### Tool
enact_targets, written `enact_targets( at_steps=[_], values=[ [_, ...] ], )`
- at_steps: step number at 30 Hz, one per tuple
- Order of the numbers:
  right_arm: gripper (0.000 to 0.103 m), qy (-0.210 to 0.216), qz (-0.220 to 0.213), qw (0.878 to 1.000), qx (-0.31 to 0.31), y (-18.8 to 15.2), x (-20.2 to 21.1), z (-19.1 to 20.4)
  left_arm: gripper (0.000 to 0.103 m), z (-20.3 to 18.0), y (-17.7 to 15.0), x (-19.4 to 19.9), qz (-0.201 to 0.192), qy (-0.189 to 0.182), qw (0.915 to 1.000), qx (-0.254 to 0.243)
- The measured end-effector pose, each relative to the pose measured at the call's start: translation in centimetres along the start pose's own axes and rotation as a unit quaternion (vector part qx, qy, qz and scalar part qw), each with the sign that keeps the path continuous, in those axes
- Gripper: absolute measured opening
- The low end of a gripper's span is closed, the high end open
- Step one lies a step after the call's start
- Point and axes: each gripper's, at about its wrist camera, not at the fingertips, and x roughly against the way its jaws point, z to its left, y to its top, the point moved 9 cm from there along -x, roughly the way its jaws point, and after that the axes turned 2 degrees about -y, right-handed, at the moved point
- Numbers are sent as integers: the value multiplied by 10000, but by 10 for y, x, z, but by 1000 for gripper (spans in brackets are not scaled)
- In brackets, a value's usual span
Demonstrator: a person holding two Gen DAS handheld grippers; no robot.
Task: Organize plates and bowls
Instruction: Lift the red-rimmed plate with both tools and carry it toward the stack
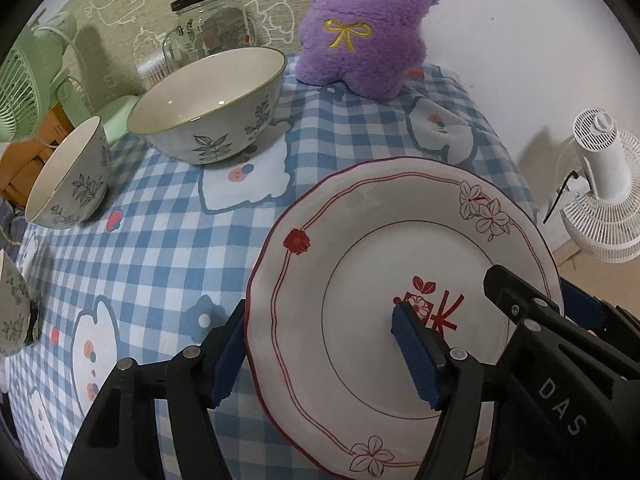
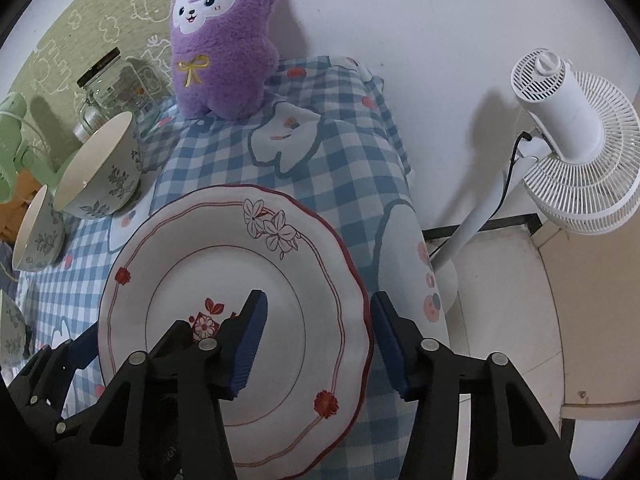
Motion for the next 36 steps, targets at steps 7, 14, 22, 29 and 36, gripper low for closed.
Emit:
enact_targets(
  at_steps=[7, 14, 22, 29, 36],
  values=[
    [53, -58, 40, 10000, 35, 2, -5, 2, 70, 2, 1, -1, -11, -3, 10000, -20],
    [53, -99, 153, 9998, 116, 0, -10, 3, 63, 4, 0, 1, -53, -19, 9999, -135],
    [53, -98, 230, 9989, 402, -2, -9, 6, 38, 17, 1, 3, 1, 83, 10000, -7],
    [52, -108, 293, 9977, 606, -5, -7, 8, 38, 19, 3, 2, 15, 120, 9999, -38],
    [50, -129, 357, 9958, 828, -6, -3, 10, 39, 18, 4, 0, 51, 137, 9997, -188]
  ],
)
